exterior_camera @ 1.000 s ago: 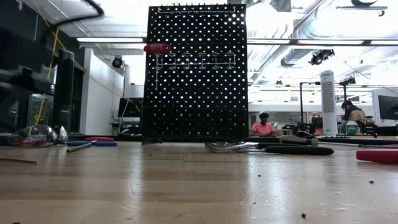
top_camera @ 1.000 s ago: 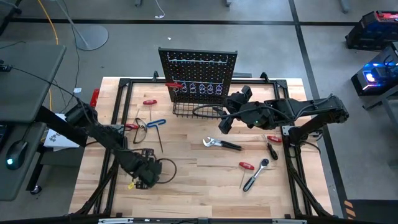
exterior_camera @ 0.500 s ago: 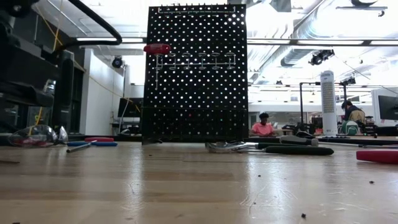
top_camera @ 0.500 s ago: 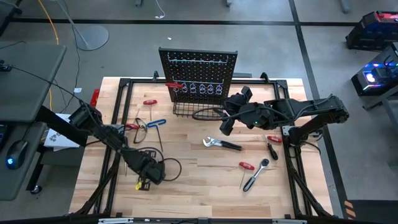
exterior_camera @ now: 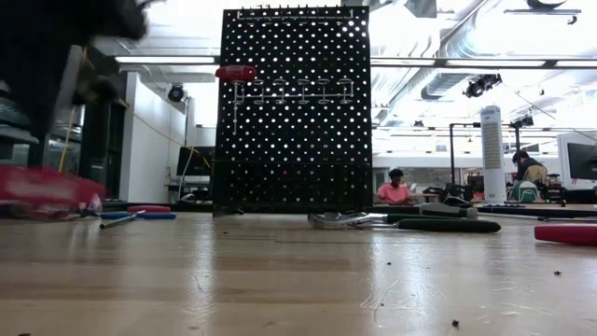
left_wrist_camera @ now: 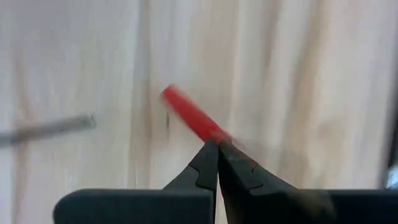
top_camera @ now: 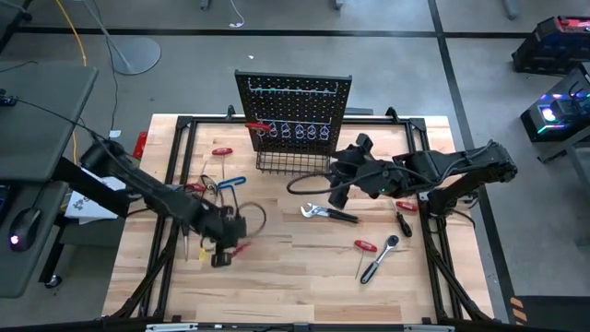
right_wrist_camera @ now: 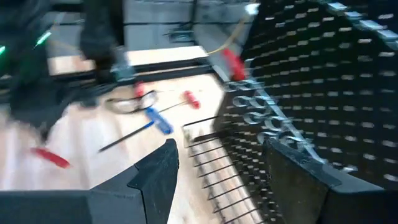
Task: Hang tools onto peg board
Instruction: Hang the bottom left red allen wrench on the pegboard
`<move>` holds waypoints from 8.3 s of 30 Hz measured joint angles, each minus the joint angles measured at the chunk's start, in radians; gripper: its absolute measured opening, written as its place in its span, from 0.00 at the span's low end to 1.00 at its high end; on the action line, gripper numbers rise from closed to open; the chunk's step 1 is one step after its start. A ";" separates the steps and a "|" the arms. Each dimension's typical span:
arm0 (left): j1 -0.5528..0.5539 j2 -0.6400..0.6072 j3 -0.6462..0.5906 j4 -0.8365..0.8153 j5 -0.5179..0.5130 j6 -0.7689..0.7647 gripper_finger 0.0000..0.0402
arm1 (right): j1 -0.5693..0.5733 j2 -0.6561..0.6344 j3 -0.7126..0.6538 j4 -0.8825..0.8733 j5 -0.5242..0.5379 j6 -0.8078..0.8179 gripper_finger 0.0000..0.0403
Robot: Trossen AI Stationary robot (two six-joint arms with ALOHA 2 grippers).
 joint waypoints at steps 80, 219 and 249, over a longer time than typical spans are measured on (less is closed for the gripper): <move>-0.014 0.640 0.263 -0.061 -0.366 -0.400 0.00 | 0.101 0.002 0.000 -0.404 -0.074 0.716 0.56; 0.268 0.093 0.259 0.744 0.333 0.064 0.00 | 0.136 0.177 0.038 0.182 -0.470 -0.185 0.56; 0.361 -0.064 0.157 0.978 -0.940 0.730 0.00 | 0.162 -0.076 0.035 -0.080 0.135 0.060 0.56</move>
